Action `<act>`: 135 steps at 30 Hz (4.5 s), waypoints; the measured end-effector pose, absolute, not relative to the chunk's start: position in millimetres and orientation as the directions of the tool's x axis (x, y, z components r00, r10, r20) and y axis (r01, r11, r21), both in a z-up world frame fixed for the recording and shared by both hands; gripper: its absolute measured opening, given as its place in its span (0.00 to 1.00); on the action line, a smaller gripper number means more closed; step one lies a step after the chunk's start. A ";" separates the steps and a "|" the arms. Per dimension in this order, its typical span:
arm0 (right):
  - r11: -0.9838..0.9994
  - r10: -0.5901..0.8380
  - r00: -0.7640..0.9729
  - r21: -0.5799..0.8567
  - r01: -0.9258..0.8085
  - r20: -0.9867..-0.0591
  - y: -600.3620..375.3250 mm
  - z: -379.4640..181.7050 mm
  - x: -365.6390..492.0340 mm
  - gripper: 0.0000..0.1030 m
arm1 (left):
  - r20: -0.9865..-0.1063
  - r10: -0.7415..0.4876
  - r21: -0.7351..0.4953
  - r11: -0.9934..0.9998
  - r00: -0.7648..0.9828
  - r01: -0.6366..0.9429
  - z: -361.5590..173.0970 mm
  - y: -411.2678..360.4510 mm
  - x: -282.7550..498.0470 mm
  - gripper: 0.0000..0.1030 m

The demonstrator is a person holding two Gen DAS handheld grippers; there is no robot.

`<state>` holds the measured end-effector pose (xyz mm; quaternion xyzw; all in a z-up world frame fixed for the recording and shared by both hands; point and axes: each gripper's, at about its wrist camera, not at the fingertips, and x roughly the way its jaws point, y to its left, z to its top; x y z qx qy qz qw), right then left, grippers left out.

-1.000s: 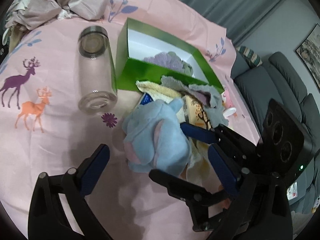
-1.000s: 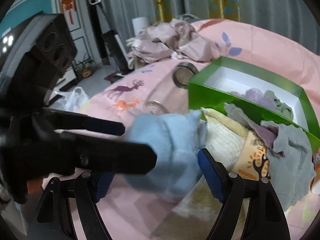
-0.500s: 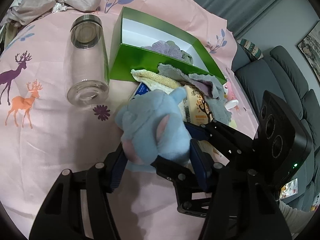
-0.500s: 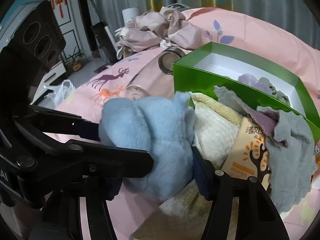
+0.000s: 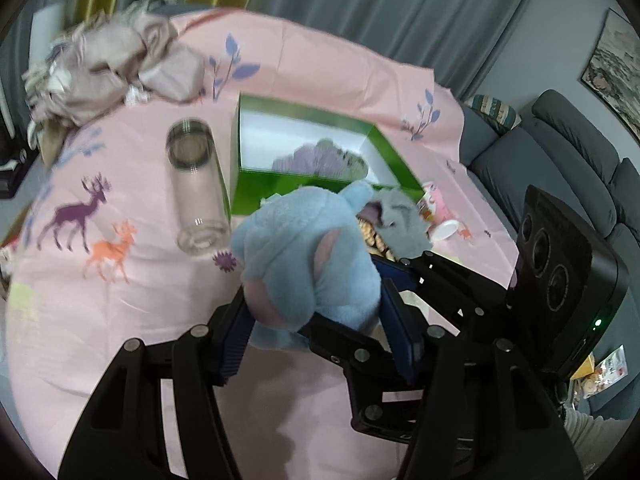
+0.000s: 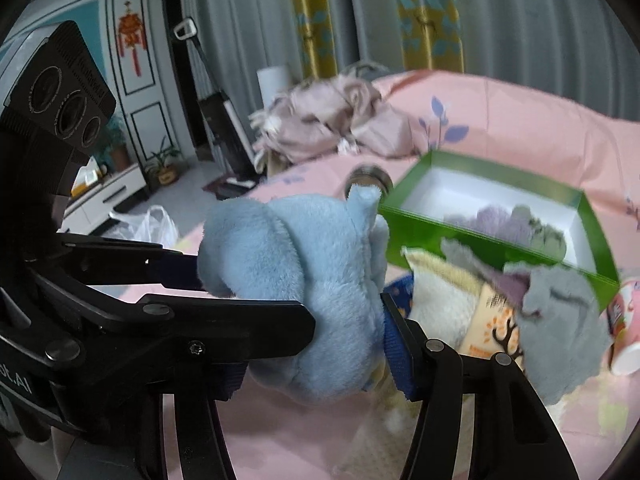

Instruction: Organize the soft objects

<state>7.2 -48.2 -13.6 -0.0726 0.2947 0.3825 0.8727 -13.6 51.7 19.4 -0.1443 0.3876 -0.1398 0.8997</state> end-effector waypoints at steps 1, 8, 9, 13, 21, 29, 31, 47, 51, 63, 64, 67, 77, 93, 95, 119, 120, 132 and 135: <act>0.697 0.626 0.544 0.087 -0.712 -0.559 -47.4 -8.1 3.6 0.58 | -0.646 -0.356 -0.359 0.922 0.675 0.143 24.8 51.4 -17.4 0.58; 0.697 0.637 0.584 0.051 -0.716 -0.503 -49.0 17.8 -6.2 0.58 | -0.599 -0.364 -0.356 0.919 0.713 0.170 47.5 50.5 -22.7 0.58; 0.697 0.637 0.588 0.047 -0.715 -0.498 -50.3 21.2 -6.0 0.58 | -0.592 -0.375 -0.364 0.914 0.714 0.178 50.1 50.2 -20.4 0.58; 0.709 0.634 0.610 0.040 -0.705 -0.475 -57.2 31.8 -2.2 0.58 | -0.580 -0.380 -0.347 0.916 0.721 0.204 58.5 41.6 -13.8 0.58; 0.756 0.590 0.672 0.014 -0.654 -0.449 -75.7 48.0 22.5 0.58 | -0.552 -0.429 -0.346 0.898 0.715 0.271 73.5 27.2 23.4 0.58; 0.797 0.553 0.718 0.019 -0.603 -0.423 -90.9 61.3 56.6 0.58 | -0.543 -0.444 -0.312 0.895 0.713 0.320 85.9 11.2 64.3 0.58; 0.804 0.543 0.726 0.014 -0.594 -0.422 -92.0 64.3 66.6 0.58 | -0.548 -0.446 -0.299 0.894 0.708 0.332 90.4 9.6 78.7 0.58; 0.814 0.537 0.686 0.090 -0.573 -0.492 -75.0 62.9 169.7 0.58 | -0.601 -0.455 -0.380 0.886 0.657 0.266 74.3 36.5 176.0 0.58; 0.823 0.508 0.635 0.110 -0.558 -0.582 -69.3 27.3 187.5 0.58 | -0.652 -0.457 -0.417 0.882 0.604 0.217 37.6 37.6 191.5 0.58; 0.856 0.407 0.562 0.086 -0.510 -0.720 -62.1 -28.0 212.1 0.59 | -0.719 -0.455 -0.450 0.881 0.525 0.147 -11.7 34.6 211.5 0.60; 0.857 0.403 0.559 0.085 -0.509 -0.725 -60.9 -29.1 212.9 0.59 | -0.721 -0.453 -0.449 0.882 0.525 0.145 -13.0 34.7 212.0 0.60; 0.860 0.394 0.552 0.082 -0.504 -0.734 -60.2 -30.4 214.7 0.62 | -0.726 -0.436 -0.437 0.890 0.532 0.132 -12.2 35.4 212.8 0.66; 0.880 0.334 0.594 0.016 -0.474 -0.732 -70.2 -15.5 193.8 0.65 | -0.739 -0.285 -0.272 0.955 0.610 0.116 13.7 33.9 188.9 0.95; 0.922 0.323 0.694 0.051 -0.383 -0.643 -128.6 30.2 107.7 0.84 | -0.628 -0.122 -0.048 0.992 0.768 0.118 68.9 11.5 104.2 0.99; 0.926 0.320 0.702 0.054 -0.373 -0.636 -133.2 34.4 96.7 0.84 | -0.619 -0.116 -0.048 0.993 0.776 0.110 72.3 9.8 92.4 0.99; 0.921 0.351 0.680 0.108 -0.373 -0.644 -166.5 28.3 1.4 0.85 | -0.649 0.013 -0.019 0.999 0.761 -0.033 55.4 -5.1 -6.2 0.99; 0.921 0.351 0.679 0.110 -0.373 -0.644 -167.3 27.5 0.2 0.85 | -0.652 0.015 -0.021 0.999 0.758 -0.038 54.4 -4.5 -7.6 0.99; 0.928 0.341 0.672 0.119 -0.354 -0.657 -180.4 15.8 -3.9 0.85 | -0.700 0.014 -0.006 1.000 0.714 -0.026 34.4 -16.5 -6.8 0.99; 0.928 0.343 0.671 0.127 -0.350 -0.657 -184.6 14.5 -2.7 0.85 | -0.711 0.012 -0.001 1.000 0.703 -0.018 29.5 -20.0 -3.5 0.99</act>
